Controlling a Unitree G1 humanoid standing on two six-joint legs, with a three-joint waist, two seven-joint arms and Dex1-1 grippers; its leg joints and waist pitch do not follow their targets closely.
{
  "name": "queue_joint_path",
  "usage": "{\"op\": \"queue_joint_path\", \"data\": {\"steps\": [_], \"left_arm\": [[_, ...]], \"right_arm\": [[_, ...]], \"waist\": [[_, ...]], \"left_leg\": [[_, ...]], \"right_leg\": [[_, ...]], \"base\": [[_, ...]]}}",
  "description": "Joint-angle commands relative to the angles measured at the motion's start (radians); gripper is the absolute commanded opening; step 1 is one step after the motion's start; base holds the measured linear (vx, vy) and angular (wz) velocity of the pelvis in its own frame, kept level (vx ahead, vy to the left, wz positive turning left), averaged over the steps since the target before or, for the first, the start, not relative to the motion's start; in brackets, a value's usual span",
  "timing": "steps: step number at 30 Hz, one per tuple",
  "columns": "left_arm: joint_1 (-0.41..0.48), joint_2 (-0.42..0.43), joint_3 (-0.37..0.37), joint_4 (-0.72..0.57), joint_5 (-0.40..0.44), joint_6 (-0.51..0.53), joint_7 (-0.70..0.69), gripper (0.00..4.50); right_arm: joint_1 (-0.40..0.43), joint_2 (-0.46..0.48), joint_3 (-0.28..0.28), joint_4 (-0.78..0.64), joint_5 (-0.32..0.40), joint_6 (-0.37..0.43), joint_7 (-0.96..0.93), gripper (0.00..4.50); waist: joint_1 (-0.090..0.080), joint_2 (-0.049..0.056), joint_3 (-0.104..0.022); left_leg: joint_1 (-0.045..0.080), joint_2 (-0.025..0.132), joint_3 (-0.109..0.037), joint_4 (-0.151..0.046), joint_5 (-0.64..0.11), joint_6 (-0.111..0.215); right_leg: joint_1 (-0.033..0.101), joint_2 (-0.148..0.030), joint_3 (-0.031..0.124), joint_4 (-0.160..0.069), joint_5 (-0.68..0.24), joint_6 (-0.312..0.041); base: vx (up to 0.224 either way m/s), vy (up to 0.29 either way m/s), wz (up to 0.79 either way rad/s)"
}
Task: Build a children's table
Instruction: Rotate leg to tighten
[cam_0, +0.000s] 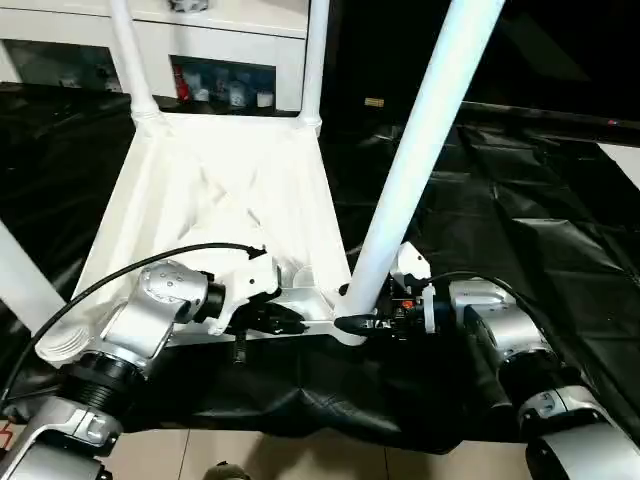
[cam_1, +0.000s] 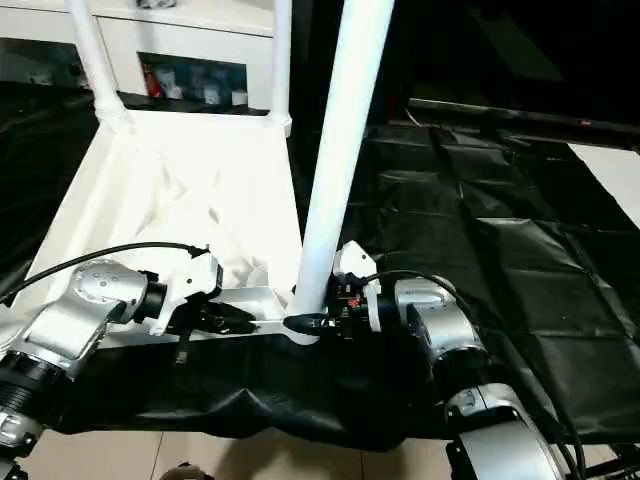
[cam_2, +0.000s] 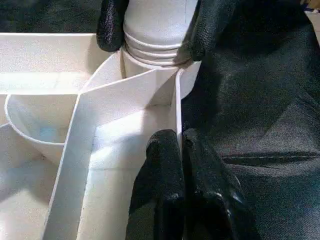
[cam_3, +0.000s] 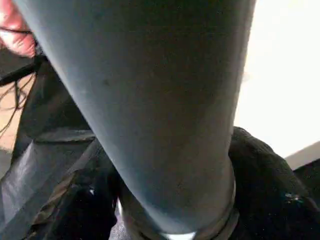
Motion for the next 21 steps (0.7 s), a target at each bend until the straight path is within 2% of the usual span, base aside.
{"op": "queue_joint_path", "data": {"steps": [1,2,4,5,7,8,9,10,12,14,16,18,21], "left_arm": [[-0.021,-0.053,0.004,0.012,-0.011,0.011,0.094,0.00],[-0.031,-0.067,0.013,0.024,-0.001,0.026,0.136,0.00],[-0.056,-0.109,0.033,0.050,0.013,0.037,0.227,0.00],[-0.057,-0.111,0.034,0.051,0.014,0.039,0.232,0.00],[-0.084,-0.160,0.043,0.074,0.045,0.055,0.336,0.00],[-0.084,-0.160,0.043,0.074,0.045,0.055,0.336,0.00],[-0.093,-0.188,0.041,0.075,0.051,0.071,0.365,0.00],[-0.097,-0.208,0.037,0.072,0.054,0.085,0.379,0.00],[-0.100,-0.227,0.033,0.069,0.055,0.100,0.393,0.00],[-0.102,-0.250,0.027,0.063,0.053,0.111,0.404,0.00],[-0.102,-0.256,0.021,0.062,0.052,0.115,0.399,0.00],[-0.102,-0.255,0.019,0.062,0.054,0.118,0.399,0.00],[-0.089,-0.231,0.008,0.049,0.054,0.126,0.366,0.00]], "right_arm": [[0.019,0.033,0.001,-0.002,0.018,0.020,-0.042,2.71],[0.017,0.047,-0.015,0.006,0.021,0.027,-0.090,2.70],[-0.014,0.086,-0.056,0.080,-0.003,0.018,-0.293,2.70],[-0.015,0.088,-0.057,0.085,-0.005,0.017,-0.305,2.70],[-0.036,0.127,-0.087,0.138,-0.032,0.016,-0.506,2.70],[-0.036,0.127,-0.087,0.138,-0.032,0.016,-0.506,2.70],[-0.048,0.153,-0.105,0.162,-0.033,0.032,-0.597,2.70],[-0.056,0.173,-0.114,0.175,-0.032,0.045,-0.650,2.70],[-0.059,0.196,-0.117,0.177,-0.032,0.045,-0.675,2.70],[-0.051,0.230,-0.094,0.155,-0.050,0.005,-0.663,2.70],[-0.050,0.248,-0.082,0.145,-0.054,-0.023,-0.641,3.40],[-0.055,0.252,-0.086,0.149,-0.048,-0.026,-0.639,3.40],[-0.073,0.230,-0.072,0.152,-0.054,-0.038,-0.605,3.76]], "waist": [[-0.004,0.010,-0.059],[-0.009,0.007,-0.057],[-0.014,0.006,-0.056],[-0.019,0.007,-0.055],[-0.031,0.004,-0.057],[-0.034,0.004,-0.055],[-0.034,0.004,-0.057],[-0.038,0.008,-0.057],[-0.041,0.007,-0.059],[-0.043,0.007,-0.061],[-0.042,0.008,-0.062],[-0.041,0.009,-0.063],[-0.039,0.010,-0.063]], "left_leg": [[0.013,0.010,0.008,-0.064,-0.313,0.008],[0.010,0.009,0.006,-0.067,-0.331,0.000],[0.013,0.007,0.003,-0.068,-0.346,-0.016],[0.012,0.003,0.002,-0.067,-0.356,-0.027],[0.007,0.001,-0.002,-0.068,-0.348,-0.034],[0.011,0.000,-0.003,-0.066,-0.361,-0.032],[0.011,0.000,-0.003,-0.064,-0.362,-0.029],[0.011,0.001,-0.003,-0.065,-0.363,-0.027],[0.010,0.000,-0.004,-0.065,-0.363,-0.025],[0.006,0.001,-0.001,-0.065,-0.345,-0.010],[0.004,0.002,0.001,-0.064,-0.327,-0.001],[0.003,0.002,0.003,-0.064,-0.314,0.006],[0.005,0.002,0.005,-0.064,-0.304,0.011]], "right_leg": [[0.036,-0.044,0.039,-0.078,-0.316,-0.184],[0.038,-0.044,0.038,-0.081,-0.351,-0.171],[0.034,-0.045,0.037,-0.087,-0.401,-0.153],[0.034,-0.045,0.036,-0.090,-0.439,-0.141],[0.036,-0.047,0.034,-0.093,-0.474,-0.120],[0.033,-0.048,0.031,-0.100,-0.510,-0.104],[0.034,-0.049,0.031,-0.100,-0.516,-0.102],[0.031,-0.048,0.033,-0.101,-0.505,-0.105],[0.031,-0.046,0.032,-0.099,-0.491,-0.108],[0.034,-0.042,0.034,-0.093,-0.408,-0.129],[0.036,-0.042,0.035,-0.089,-0.362,-0.143],[0.037,-0.040,0.036,-0.085,-0.330,-0.154],[0.039,-0.041,0.036,-0.084,-0.315,-0.161]], "base": [[0.000,0.000,0.00],[0.000,0.000,0.00],[0.000,0.000,0.00],[0.000,0.000,0.00],[0.000,0.000,0.00],[0.000,0.000,0.00],[0.000,0.000,0.00],[0.000,0.000,0.00],[0.000,0.000,0.00],[0.000,0.000,0.00],[0.000,0.000,0.00],[0.000,0.000,0.00],[0.000,0.000,0.00]]}}
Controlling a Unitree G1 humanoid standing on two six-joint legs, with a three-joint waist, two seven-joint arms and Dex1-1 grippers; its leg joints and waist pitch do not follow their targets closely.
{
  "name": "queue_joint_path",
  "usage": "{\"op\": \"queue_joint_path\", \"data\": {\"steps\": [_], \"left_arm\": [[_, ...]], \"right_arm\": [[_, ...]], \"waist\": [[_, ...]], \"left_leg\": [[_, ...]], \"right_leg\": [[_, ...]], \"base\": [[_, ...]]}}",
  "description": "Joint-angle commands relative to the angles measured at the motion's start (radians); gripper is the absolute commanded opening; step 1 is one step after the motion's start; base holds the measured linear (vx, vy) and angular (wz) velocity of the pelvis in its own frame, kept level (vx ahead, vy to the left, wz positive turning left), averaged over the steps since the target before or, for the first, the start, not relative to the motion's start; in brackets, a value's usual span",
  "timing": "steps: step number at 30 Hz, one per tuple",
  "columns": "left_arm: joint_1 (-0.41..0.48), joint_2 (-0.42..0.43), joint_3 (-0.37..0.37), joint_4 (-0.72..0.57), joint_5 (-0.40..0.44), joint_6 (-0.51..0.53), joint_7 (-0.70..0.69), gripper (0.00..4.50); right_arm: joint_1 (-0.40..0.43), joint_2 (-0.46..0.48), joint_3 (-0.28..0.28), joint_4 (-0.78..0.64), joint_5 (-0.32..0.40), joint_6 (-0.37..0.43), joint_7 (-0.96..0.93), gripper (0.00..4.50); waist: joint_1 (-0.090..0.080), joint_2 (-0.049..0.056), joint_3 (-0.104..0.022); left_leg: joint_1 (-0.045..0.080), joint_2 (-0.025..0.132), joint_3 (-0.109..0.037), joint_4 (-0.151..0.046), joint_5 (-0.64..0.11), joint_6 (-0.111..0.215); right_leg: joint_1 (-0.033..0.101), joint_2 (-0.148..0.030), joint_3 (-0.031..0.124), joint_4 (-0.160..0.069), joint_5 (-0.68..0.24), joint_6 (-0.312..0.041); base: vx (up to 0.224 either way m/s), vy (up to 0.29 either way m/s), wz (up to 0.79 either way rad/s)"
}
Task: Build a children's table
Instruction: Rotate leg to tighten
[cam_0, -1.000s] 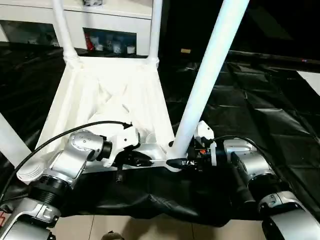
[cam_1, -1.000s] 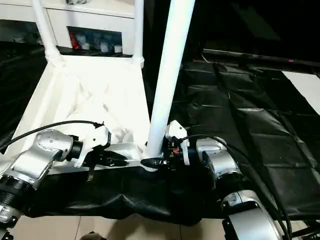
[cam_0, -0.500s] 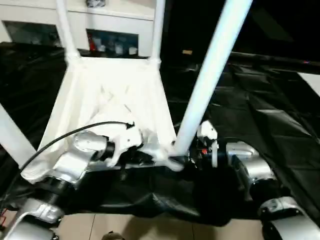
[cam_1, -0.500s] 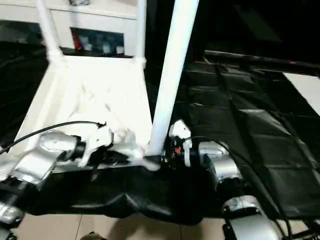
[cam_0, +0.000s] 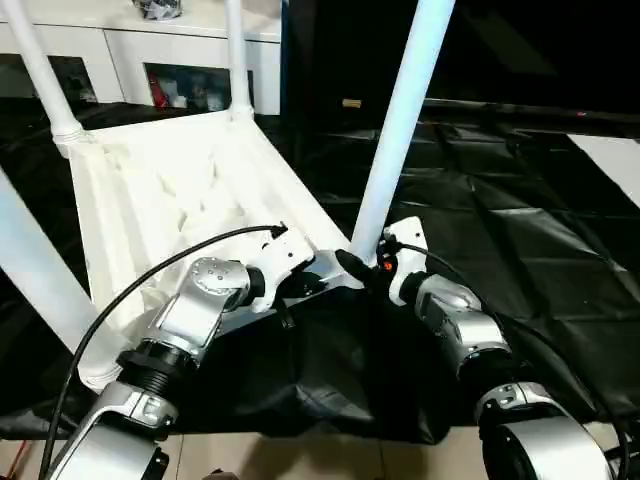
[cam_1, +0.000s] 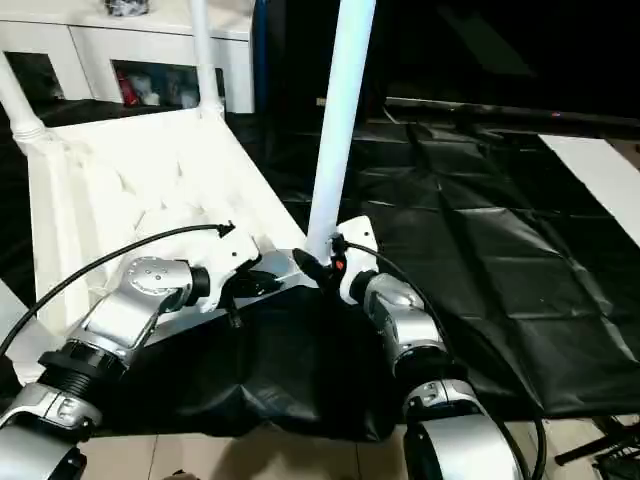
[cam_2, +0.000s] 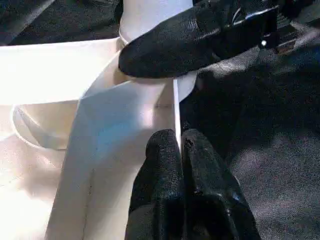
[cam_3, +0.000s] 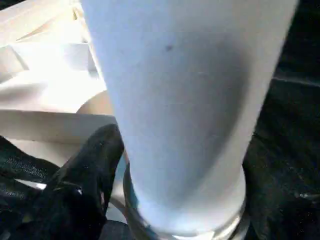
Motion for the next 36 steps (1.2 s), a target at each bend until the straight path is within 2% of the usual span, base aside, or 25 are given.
{"op": "queue_joint_path", "data": {"steps": [1,4,5,6,7,9,13,17,21,24,27,28,29,32,36], "left_arm": [[-0.006,-0.029,-0.028,-0.042,-0.046,-0.020,-0.028,0.00],[0.010,-0.004,-0.027,-0.062,-0.060,-0.029,-0.079,0.00],[0.018,0.010,-0.027,-0.071,-0.067,-0.032,-0.107,0.00],[0.018,0.010,-0.027,-0.071,-0.067,-0.032,-0.107,0.00],[0.025,0.029,-0.029,-0.076,-0.072,-0.051,-0.137,0.00],[0.029,0.039,-0.030,-0.080,-0.076,-0.056,-0.154,0.00],[0.057,0.101,-0.046,-0.113,-0.113,-0.104,-0.292,0.00],[0.064,0.124,-0.040,-0.121,-0.135,-0.120,-0.342,0.00],[0.071,0.156,-0.034,-0.132,-0.155,-0.116,-0.405,0.00],[0.071,0.167,-0.032,-0.132,-0.162,-0.119,-0.423,0.00],[0.069,0.177,-0.033,-0.125,-0.161,-0.122,-0.433,0.00],[0.068,0.177,-0.034,-0.122,-0.160,-0.123,-0.433,0.00],[0.067,0.178,-0.034,-0.121,-0.160,-0.124,-0.434,0.00],[0.068,0.175,-0.033,-0.122,-0.160,-0.120,-0.432,0.00],[0.053,0.148,-0.023,-0.087,-0.126,-0.126,-0.350,0.00]], "right_arm": [[-0.008,0.030,0.084,0.014,-0.027,0.002,0.108,3.85],[-0.002,-0.011,0.099,-0.012,-0.019,0.004,0.206,3.85],[0.003,-0.032,0.107,-0.025,-0.014,0.005,0.265,3.85],[0.003,-0.032,0.107,-0.025,-0.014,0.005,0.265,3.85],[0.015,-0.063,0.123,-0.045,-0.011,0.003,0.352,3.85],[0.022,-0.078,0.129,-0.057,-0.006,0.009,0.400,3.85],[0.044,-0.150,0.164,-0.109,0.016,0.045,0.600,3.85],[0.045,-0.171,0.170,-0.121,0.021,0.054,0.654,3.85],[0.047,-0.188,0.179,-0.126,0.022,0.069,0.713,3.53],[0.052,-0.194,0.184,-0.139,0.028,0.086,0.737,3.20],[0.056,-0.194,0.194,-0.143,0.022,0.076,0.744,3.08],[0.057,-0.193,0.197,-0.141,0.019,0.071,0.744,3.08],[0.057,-0.193,0.198,-0.141,0.018,0.070,0.745,2.84],[0.062,-0.189,0.197,-0.145,0.022,0.083,0.750,2.78],[0.083,-0.174,0.185,-0.162,0.033,0.103,0.715,2.67]], "waist": [[0.003,0.004,-0.059],[0.004,0.004,-0.060],[0.004,-0.001,-0.061],[0.006,0.002,-0.061],[0.008,-0.002,-0.060],[0.013,0.001,-0.060],[0.020,0.002,-0.061],[0.026,0.002,-0.060],[0.030,-0.001,-0.059],[0.034,0.001,-0.059],[0.037,0.000,-0.061],[0.037,0.000,-0.061],[0.037,0.000,-0.061],[0.037,0.001,-0.061],[0.038,0.001,-0.061]], "left_leg": [[-0.001,0.003,0.006,-0.061,-0.302,0.012],[-0.003,0.005,0.006,-0.061,-0.307,0.019],[-0.003,0.005,0.007,-0.060,-0.298,0.022],[-0.003,0.006,0.007,-0.059,-0.285,0.027],[-0.002,0.006,0.009,-0.059,-0.277,0.031],[-0.003,0.007,0.009,-0.058,-0.268,0.037],[0.001,0.009,0.010,-0.057,-0.261,0.050],[0.000,0.010,0.012,-0.058,-0.262,0.040],[0.000,0.012,0.011,-0.059,-0.274,0.028],[0.002,0.012,0.012,-0.059,-0.268,0.026],[0.002,0.011,0.012,-0.059,-0.255,0.023],[0.001,0.011,0.012,-0.059,-0.252,0.022],[0.001,0.011,0.012,-0.059,-0.252,0.022],[0.002,0.011,0.012,-0.059,-0.257,0.020],[0.002,0.011,0.011,-0.059,-0.261,0.018]], "right_leg": [[0.039,-0.040,0.036,-0.083,-0.310,-0.166],[0.042,-0.041,0.036,-0.083,-0.310,-0.167],[0.043,-0.041,0.036,-0.082,-0.301,-0.170],[0.044,-0.041,0.036,-0.079,-0.281,-0.178],[0.042,-0.040,0.036,-0.080,-0.272,-0.182],[0.043,-0.041,0.037,-0.077,-0.256,-0.187],[0.043,-0.038,0.037,-0.072,-0.213,-0.207],[0.043,-0.039,0.036,-0.069,-0.220,-0.214],[0.043,-0.042,0.036,-0.072,-0.259,-0.202],[0.042,-0.041,0.037,-0.071,-0.255,-0.200],[0.042,-0.042,0.037,-0.068,-0.238,-0.204],[0.042,-0.041,0.037,-0.067,-0.228,-0.206],[0.043,-0.041,0.037,-0.067,-0.225,-0.207],[0.043,-0.041,0.037,-0.067,-0.229,-0.206],[0.043,-0.040,0.037,-0.068,-0.228,-0.204]], "base": [[0.000,0.000,0.00],[0.000,0.000,0.00],[0.000,0.000,0.00],[0.000,0.000,0.00],[0.000,0.000,0.00],[0.000,0.000,0.00],[0.000,0.000,0.00],[0.000,0.000,0.00],[0.000,0.000,0.00],[0.000,0.000,0.00],[0.000,0.000,0.00],[0.000,0.000,0.00],[0.000,0.000,0.00],[0.000,0.000,0.00],[0.000,0.000,0.00]]}}
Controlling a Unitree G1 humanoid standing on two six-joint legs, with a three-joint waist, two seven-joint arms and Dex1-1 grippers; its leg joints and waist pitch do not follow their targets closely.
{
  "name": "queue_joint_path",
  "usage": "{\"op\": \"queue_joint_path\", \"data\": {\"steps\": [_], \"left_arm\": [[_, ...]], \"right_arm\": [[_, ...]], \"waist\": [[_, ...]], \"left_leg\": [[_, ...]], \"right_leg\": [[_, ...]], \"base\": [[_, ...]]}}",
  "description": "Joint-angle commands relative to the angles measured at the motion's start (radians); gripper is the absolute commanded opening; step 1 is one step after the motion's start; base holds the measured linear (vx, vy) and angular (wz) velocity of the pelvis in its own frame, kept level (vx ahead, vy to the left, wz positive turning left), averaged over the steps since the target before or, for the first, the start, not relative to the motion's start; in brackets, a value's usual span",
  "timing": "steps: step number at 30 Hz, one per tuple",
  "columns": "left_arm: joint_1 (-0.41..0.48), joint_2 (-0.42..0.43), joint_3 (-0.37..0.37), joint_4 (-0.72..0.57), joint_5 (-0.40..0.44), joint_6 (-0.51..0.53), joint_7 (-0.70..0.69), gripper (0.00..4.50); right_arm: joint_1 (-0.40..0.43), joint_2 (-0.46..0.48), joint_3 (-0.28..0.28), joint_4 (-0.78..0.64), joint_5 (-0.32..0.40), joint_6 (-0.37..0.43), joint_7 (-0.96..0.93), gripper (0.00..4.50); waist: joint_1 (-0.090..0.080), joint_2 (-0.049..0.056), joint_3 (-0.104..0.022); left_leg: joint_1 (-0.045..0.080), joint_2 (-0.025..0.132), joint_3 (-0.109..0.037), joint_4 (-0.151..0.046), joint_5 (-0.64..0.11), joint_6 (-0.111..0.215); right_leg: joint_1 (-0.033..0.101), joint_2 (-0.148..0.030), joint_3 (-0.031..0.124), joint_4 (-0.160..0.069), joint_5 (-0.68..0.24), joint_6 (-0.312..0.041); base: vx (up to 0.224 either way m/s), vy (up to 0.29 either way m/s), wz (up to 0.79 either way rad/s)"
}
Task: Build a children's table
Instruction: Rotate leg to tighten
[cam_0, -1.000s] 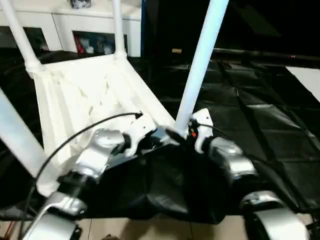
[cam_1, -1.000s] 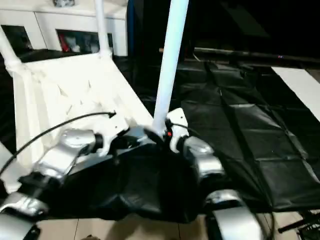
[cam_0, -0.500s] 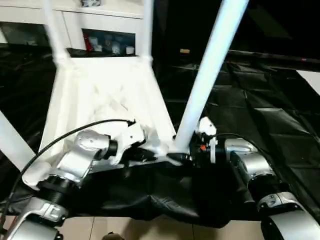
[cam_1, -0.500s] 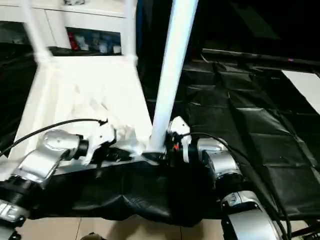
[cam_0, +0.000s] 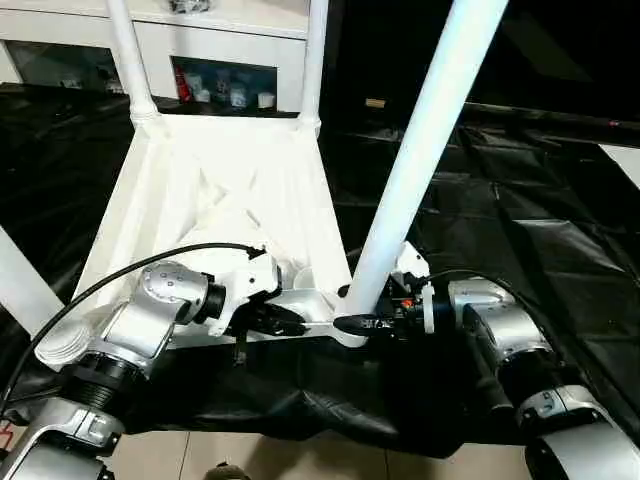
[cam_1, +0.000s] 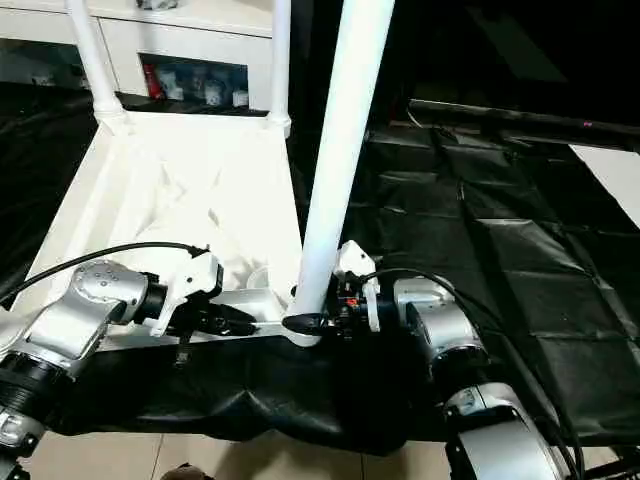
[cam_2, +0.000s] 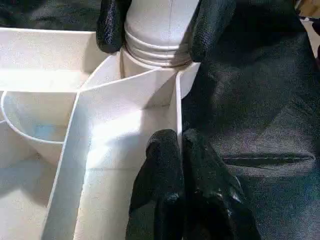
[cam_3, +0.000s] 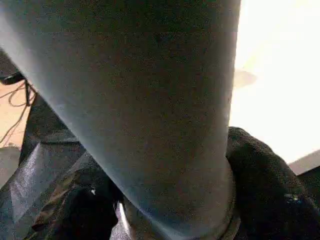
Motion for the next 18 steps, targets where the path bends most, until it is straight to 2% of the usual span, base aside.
{"op": "queue_joint_path", "data": {"steps": [1,3,5,6,7,8,9,10,12,13,14,16,17,18], "left_arm": [[-0.025,-0.043,0.000,0.000,-0.015,-0.018,0.056,0.00],[-0.031,-0.053,0.007,0.011,-0.007,-0.012,0.084,0.00],[-0.061,-0.103,0.030,0.045,0.015,0.013,0.200,0.00],[-0.073,-0.122,0.034,0.055,0.031,0.018,0.249,0.00],[-0.081,-0.136,0.038,0.061,0.042,0.026,0.287,0.00],[-0.089,-0.155,0.041,0.062,0.047,0.044,0.321,0.00],[-0.095,-0.171,0.041,0.062,0.056,0.056,0.353,0.00],[-0.099,-0.191,0.039,0.058,0.070,0.072,0.392,0.00],[-0.101,-0.205,0.037,0.052,0.075,0.085,0.409,0.00],[-0.101,-0.205,0.037,0.052,0.075,0.085,0.409,0.00],[-0.096,-0.224,0.030,0.034,0.076,0.102,0.416,0.00],[-0.090,-0.241,0.019,0.015,0.078,0.113,0.416,0.00],[-0.088,-0.248,0.014,0.011,0.079,0.114,0.418,0.00],[-0.088,-0.252,0.011,0.014,0.077,0.110,0.423,0.00]], "right_arm": [[0.026,0.016,0.022,-0.009,0.007,0.021,0.005,2.67],[0.028,0.023,0.015,-0.008,0.011,0.025,-0.015,2.66],[0.001,0.080,-0.055,0.077,0.009,0.023,-0.249,2.66],[-0.012,0.102,-0.079,0.112,0.003,0.020,-0.348,2.66],[-0.020,0.118,-0.094,0.135,-0.002,0.016,-0.416,2.66],[-0.027,0.138,-0.110,0.151,-0.003,0.020,-0.485,2.66],[-0.032,0.157,-0.126,0.163,0.002,0.023,-0.538,2.66],[-0.040,0.184,-0.154,0.173,0.024,0.033,-0.589,2.65],[-0.046,0.204,-0.176,0.177,0.044,0.046,-0.617,2.65],[-0.046,0.204,-0.176,0.177,0.044,0.046,-0.617,2.65],[-0.047,0.228,-0.177,0.166,0.049,0.043,-0.629,2.65],[-0.045,0.253,-0.162,0.157,0.037,0.018,-0.624,2.65],[-0.045,0.263,-0.155,0.156,0.029,0.005,-0.619,3.21],[-0.050,0.271,-0.148,0.164,0.024,-0.005,-0.611,3.35]], "waist": [[-0.003,0.005,-0.060],[-0.003,0.005,-0.059],[-0.008,0.003,-0.055],[-0.012,0.004,-0.052],[-0.019,0.006,-0.054],[-0.023,0.003,-0.055],[-0.029,0.006,-0.054],[-0.033,0.003,-0.055],[-0.035,0.003,-0.056],[-0.035,0.004,-0.058],[-0.036,0.009,-0.058],[-0.037,0.007,-0.062],[-0.036,0.008,-0.062],[-0.037,0.008,-0.064]], "left_leg": [[0.011,0.010,0.011,-0.061,-0.271,0.017],[0.011,0.010,0.011,-0.062,-0.285,0.014],[0.014,0.008,0.010,-0.064,-0.311,0.004],[0.013,0.005,0.006,-0.067,-0.335,-0.012],[0.011,0.005,0.001,-0.068,-0.347,-0.032],[0.008,0.004,-0.001,-0.069,-0.346,-0.038],[0.010,0.002,-0.001,-0.068,-0.355,-0.039],[0.012,0.002,-0.002,-0.065,-0.363,-0.031],[0.011,0.002,-0.002,-0.065,-0.359,-0.021],[0.010,0.003,0.000,-0.064,-0.349,-0.015],[0.009,0.004,0.001,-0.065,-0.344,-0.012],[0.005,0.005,0.001,-0.066,-0.318,-0.011],[0.004,0.005,0.002,-0.065,-0.308,-0.009],[0.004,0.005,0.004,-0.063,-0.293,-0.005]], "right_leg": [[0.041,-0.040,0.038,-0.070,-0.240,-0.202],[0.041,-0.042,0.039,-0.073,-0.272,-0.194],[0.035,-0.043,0.040,-0.079,-0.319,-0.184],[0.035,-0.045,0.038,-0.085,-0.388,-0.164],[0.038,-0.049,0.036,-0.086,-0.436,-0.145],[0.039,-0.049,0.034,-0.088,-0.450,-0.134],[0.035,-0.048,0.034,-0.092,-0.467,-0.124],[0.034,-0.049,0.034,-0.097,-0.480,-0.117],[0.032,-0.048,0.033,-0.097,-0.475,-0.117],[0.033,-0.047,0.034,-0.096,-0.451,-0.120],[0.032,-0.044,0.036,-0.093,-0.413,-0.131],[0.038,-0.042,0.035,-0.084,-0.348,-0.148],[0.039,-0.042,0.035,-0.082,-0.325,-0.153],[0.039,-0.040,0.036,-0.078,-0.283,-0.167]], "base": [[0.000,0.000,0.00],[0.000,0.000,0.00],[0.000,0.000,0.00],[0.000,0.000,0.00],[0.000,0.000,0.00],[0.000,0.000,0.00],[0.000,0.000,0.00],[0.000,0.000,0.00],[0.000,0.000,0.00],[0.000,0.000,0.00],[0.000,0.000,0.00],[0.000,0.000,0.00],[0.000,0.000,0.00],[0.000,0.000,0.00]]}}
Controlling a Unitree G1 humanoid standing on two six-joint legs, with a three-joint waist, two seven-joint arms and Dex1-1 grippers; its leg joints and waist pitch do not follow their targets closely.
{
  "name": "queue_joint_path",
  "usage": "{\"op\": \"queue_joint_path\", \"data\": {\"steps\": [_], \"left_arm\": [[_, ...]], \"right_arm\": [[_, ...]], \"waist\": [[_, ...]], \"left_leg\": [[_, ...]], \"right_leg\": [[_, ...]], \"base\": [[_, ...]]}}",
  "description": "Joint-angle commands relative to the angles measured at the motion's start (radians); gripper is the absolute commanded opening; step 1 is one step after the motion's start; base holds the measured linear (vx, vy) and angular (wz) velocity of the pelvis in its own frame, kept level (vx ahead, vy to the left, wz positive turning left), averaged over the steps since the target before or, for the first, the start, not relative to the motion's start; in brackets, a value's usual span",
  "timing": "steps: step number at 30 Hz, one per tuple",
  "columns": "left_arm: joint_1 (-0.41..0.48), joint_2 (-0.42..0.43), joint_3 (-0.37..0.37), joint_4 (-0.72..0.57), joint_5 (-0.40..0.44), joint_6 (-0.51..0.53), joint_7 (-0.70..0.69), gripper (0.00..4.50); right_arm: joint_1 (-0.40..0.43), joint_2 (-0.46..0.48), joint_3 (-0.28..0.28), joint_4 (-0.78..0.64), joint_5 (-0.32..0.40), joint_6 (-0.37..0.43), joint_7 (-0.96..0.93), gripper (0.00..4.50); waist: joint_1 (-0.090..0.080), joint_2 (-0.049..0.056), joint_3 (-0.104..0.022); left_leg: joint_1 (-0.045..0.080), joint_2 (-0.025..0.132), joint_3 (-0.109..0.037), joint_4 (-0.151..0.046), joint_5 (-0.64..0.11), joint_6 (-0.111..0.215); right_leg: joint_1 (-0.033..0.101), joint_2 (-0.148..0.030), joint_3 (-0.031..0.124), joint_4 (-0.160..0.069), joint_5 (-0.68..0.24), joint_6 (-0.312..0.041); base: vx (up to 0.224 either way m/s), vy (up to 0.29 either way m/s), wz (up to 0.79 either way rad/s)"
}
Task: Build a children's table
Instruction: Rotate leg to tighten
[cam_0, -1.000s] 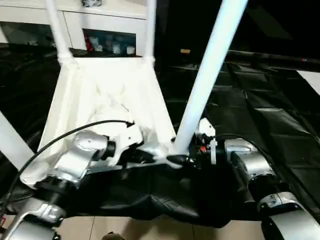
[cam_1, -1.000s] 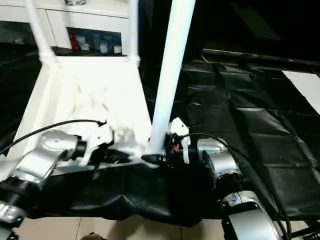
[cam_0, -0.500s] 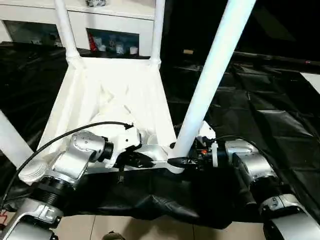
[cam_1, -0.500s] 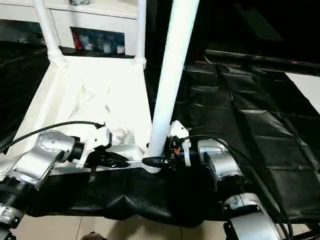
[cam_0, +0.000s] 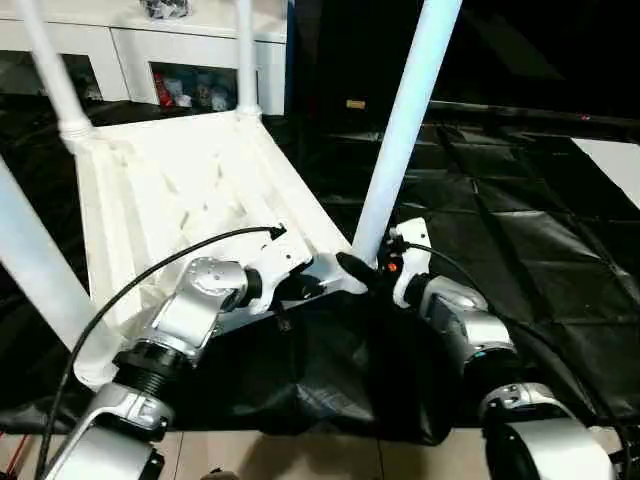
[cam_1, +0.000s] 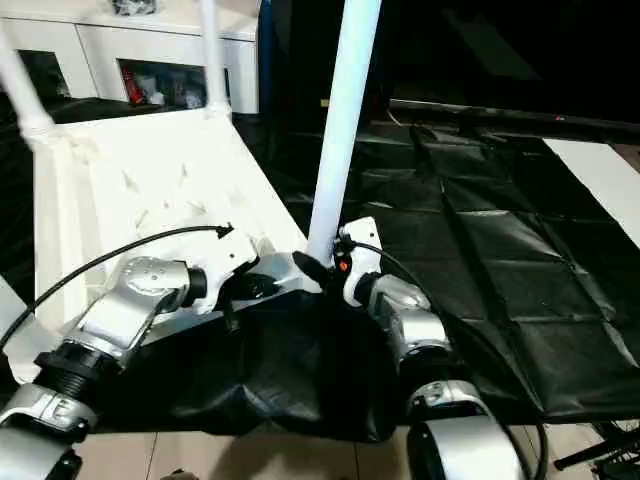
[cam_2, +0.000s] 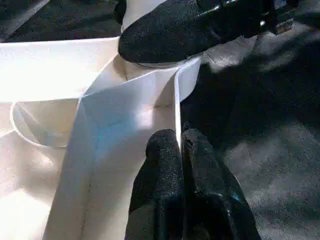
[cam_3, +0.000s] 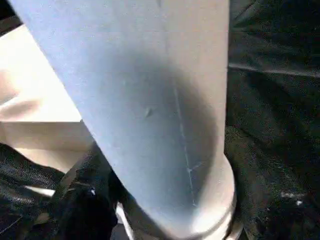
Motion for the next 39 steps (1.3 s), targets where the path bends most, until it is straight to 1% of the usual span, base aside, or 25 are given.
{"op": "queue_joint_path", "data": {"steps": [1,2,3,4,5,6,7,10,11,14,16,17,18,20,21,22,26,27,28,29,31,34,35,36,39], "left_arm": [[-0.017,-0.068,-0.012,-0.047,-0.030,-0.024,0.026,0.00],[-0.016,-0.064,-0.013,-0.045,-0.031,-0.034,0.027,0.00],[-0.013,-0.057,-0.014,-0.047,-0.033,-0.038,0.026,0.00],[-0.012,-0.054,-0.014,-0.047,-0.034,-0.041,0.023,0.00],[-0.011,-0.050,-0.015,-0.047,-0.035,-0.045,0.019,0.00],[-0.010,-0.047,-0.017,-0.047,-0.036,-0.049,0.015,0.00],[-0.006,-0.041,-0.015,-0.050,-0.038,-0.049,0.007,0.00],[0.007,-0.020,-0.020,-0.064,-0.053,-0.071,-0.050,0.00],[0.013,-0.011,-0.023,-0.071,-0.060,-0.085,-0.075,0.00],[0.027,0.007,-0.027,-0.080,-0.078,-0.122,-0.126,0.00],[0.035,0.019,-0.029,-0.078,-0.085,-0.153,-0.150,0.00],[0.042,0.034,-0.034,-0.084,-0.090,-0.156,-0.183,0.00],[0.046,0.041,-0.036,-0.086,-0.093,-0.156,-0.199,0.00],[0.048,0.049,-0.034,-0.085,-0.097,-0.158,-0.217,0.00],[0.048,0.049,-0.034,-0.084,-0.097,-0.158,-0.217,0.00],[0.047,0.060,-0.033,-0.079,-0.099,-0.163,-0.238,0.00],[0.046,0.084,-0.031,-0.066,-0.098,-0.183,-0.280,0.00],[0.046,0.086,-0.030,-0.065,-0.099,-0.186,-0.285,0.00],[0.048,0.096,-0.031,-0.068,-0.104,-0.186,-0.304,0.00],[0.048,0.096,-0.031,-0.068,-0.104,-0.186,-0.304,0.00],[0.051,0.103,-0.031,-0.070,-0.106,-0.186,-0.318,0.00],[0.053,0.111,-0.032,-0.068,-0.104,-0.188,-0.325,0.00],[0.053,0.111,-0.032,-0.068,-0.104,-0.188,-0.325,0.00],[0.054,0.112,-0.032,-0.067,-0.105,-0.189,-0.328,0.00],[0.054,0.109,-0.027,-0.065,-0.105,-0.188,-0.327,0.00]], "right_arm": [[0.004,0.083,0.059,0.022,-0.007,0.012,0.045,3.41],[0.000,0.077,0.067,0.023,-0.013,0.012,0.057,3.41],[-0.001,0.064,0.079,0.018,-0.025,0.010,0.072,3.55],[0.000,0.059,0.085,0.016,-0.031,0.006,0.077,3.80],[0.001,0.052,0.093,0.013,-0.040,0.000,0.084,3.85],[0.002,0.045,0.100,0.011,-0.048,-0.007,0.089,3.91],[0.006,0.031,0.109,0.003,-0.052,-0.009,0.116,3.91],[0.016,-0.016,0.131,-0.027,-0.056,-0.012,0.218,3.91],[0.025,-0.034,0.141,-0.044,-0.054,-0.022,0.262,3.91],[0.045,-0.071,0.156,-0.078,-0.046,-0.031,0.354,3.91],[0.056,-0.094,0.167,-0.100,-0.043,-0.033,0.409,3.91],[0.066,-0.117,0.182,-0.114,-0.038,-0.024,0.475,3.91],[0.071,-0.131,0.192,-0.122,-0.033,-0.010,0.517,3.91],[0.077,-0.149,0.204,-0.138,-0.028,0.010,0.565,3.91],[0.077,-0.149,0.204,-0.139,-0.028,0.010,0.566,3.91],[0.083,-0.164,0.213,-0.159,-0.025,0.029,0.606,3.91],[0.091,-0.183,0.226,-0.180,-0.022,0.049,0.658,3.91],[0.092,-0.185,0.227,-0.183,-0.021,0.051,0.665,3.67],[0.093,-0.190,0.229,-0.189,-0.018,0.060,0.678,3.60],[0.093,-0.190,0.229,-0.189,-0.018,0.060,0.678,3.60],[0.093,-0.194,0.231,-0.194,-0.015,0.070,0.686,3.33],[0.092,-0.198,0.232,-0.191,-0.020,0.072,0.693,3.04],[0.091,-0.198,0.232,-0.190,-0.020,0.072,0.693,3.04],[0.093,-0.199,0.232,-0.196,-0.022,0.079,0.698,2.92],[0.098,-0.197,0.232,-0.205,-0.019,0.092,0.704,2.78]], "waist": [[0.002,0.010,-0.062],[0.003,0.010,-0.063],[0.003,0.009,-0.063],[0.004,0.010,-0.063],[0.003,0.011,-0.063],[0.003,0.011,-0.062],[0.003,0.012,-0.061],[0.006,0.011,-0.060],[0.007,0.008,-0.059],[0.012,0.008,-0.060],[0.015,0.008,-0.059],[0.017,0.009,-0.059],[0.018,0.010,-0.059],[0.023,0.011,-0.056],[0.023,0.011,-0.057],[0.024,0.010,-0.057],[0.028,0.009,-0.057],[0.029,0.008,-0.057],[0.030,0.007,-0.057],[0.032,0.009,-0.058],[0.033,0.009,-0.058],[0.034,0.009,-0.059],[0.035,0.009,-0.059],[0.034,0.006,-0.059],[0.036,0.006,-0.059]], "left_leg": [[0.001,0.005,0.006,-0.063,-0.280,0.001],[0.000,0.004,0.007,-0.063,-0.274,0.005],[0.000,0.004,0.007,-0.062,-0.269,0.007],[0.001,0.004,0.008,-0.062,-0.265,0.010],[0.000,0.004,0.008,-0.062,-0.262,0.009],[0.001,0.003,0.009,-0.062,-0.267,0.010],[0.002,0.004,0.008,-0.063,-0.276,0.010],[0.002,0.005,0.008,-0.063,-0.298,0.015],[0.002,0.005,0.008,-0.063,-0.297,0.017],[0.002,0.006,0.008,-0.064,-0.286,0.026],[0.005,0.007,0.009,-0.063,-0.286,0.030],[0.008,0.008,0.010,-0.062,-0.291,0.031],[0.007,0.008,0.010,-0.062,-0.293,0.033],[0.007,0.009,0.010,-0.064,-0.297,0.034],[0.007,0.009,0.010,-0.064,-0.300,0.032],[0.007,0.009,0.010,-0.064,-0.303,0.030],[0.006,0.009,0.009,-0.065,-0.309,0.022],[0.006,0.010,0.009,-0.065,-0.306,0.022],[0.005,0.010,0.009,-0.065,-0.301,0.021],[0.006,0.011,0.009,-0.065,-0.297,0.019],[0.007,0.011,0.010,-0.065,-0.290,0.018],[0.006,0.010,0.010,-0.064,-0.280,0.018],[0.006,0.010,0.011,-0.064,-0.279,0.018],[0.005,0.010,0.011,-0.064,-0.276,0.018],[0.005,0.010,0.011,-0.063,-0.272,0.019]], "right_leg": [[0.040,-0.038,0.036,-0.076,-0.248,-0.181],[0.043,-0.039,0.035,-0.075,-0.237,-0.184],[0.044,-0.039,0.035,-0.074,-0.231,-0.185],[0.043,-0.039,0.036,-0.074,-0.226,-0.189],[0.044,-0.038,0.036,-0.073,-0.223,-0.190],[0.044,-0.038,0.036,-0.075,-0.226,-0.190],[0.044,-0.038,0.035,-0.076,-0.237,-0.189],[0.045,-0.040,0.035,-0.080,-0.272,-0.180],[0.044,-0.040,0.036,-0.082,-0.276,-0.177],[0.045,-0.041,0.036,-0.080,-0.265,-0.179],[0.042,-0.040,0.037,-0.081,-0.262,-0.185],[0.040,-0.040,0.037,-0.081,-0.265,-0.188],[0.041,-0.040,0.037,-0.080,-0.262,-0.190],[0.041,-0.038,0.037,-0.081,-0.268,-0.192],[0.041,-0.039,0.037,-0.080,-0.272,-0.192],[0.040,-0.040,0.037,-0.081,-0.279,-0.190],[0.041,-0.042,0.036,-0.083,-0.319,-0.175],[0.041,-0.043,0.037,-0.084,-0.322,-0.174],[0.040,-0.043,0.037,-0.082,-0.315,-0.176],[0.040,-0.042,0.037,-0.081,-0.305,-0.180],[0.041,-0.041,0.037,-0.078,-0.283,-0.187],[0.041,-0.041,0.037,-0.076,-0.267,-0.190],[0.041,-0.041,0.037,-0.075,-0.265,-0.191],[0.042,-0.041,0.037,-0.075,-0.264,-0.191],[0.043,-0.042,0.037,-0.075,-0.269,-0.188]], "base": [[0.000,0.000,0.00],[0.000,0.000,0.00],[0.000,0.000,0.00],[0.000,0.000,0.00],[0.000,0.000,0.00],[0.000,0.000,0.00],[0.000,0.000,0.00],[0.000,0.000,0.00],[0.000,0.000,0.00],[0.000,0.000,0.00],[0.000,0.000,0.00],[0.000,0.000,0.00],[0.000,0.000,0.00],[0.000,0.000,0.00],[0.000,0.000,0.00],[0.000,0.000,0.00],[0.000,0.000,0.00],[0.000,0.000,0.00],[0.000,0.000,0.00],[0.000,0.000,0.00],[0.000,0.000,0.00],[0.000,0.000,0.00],[0.000,0.000,0.00],[0.000,0.000,0.00],[0.000,0.000,0.00]]}}
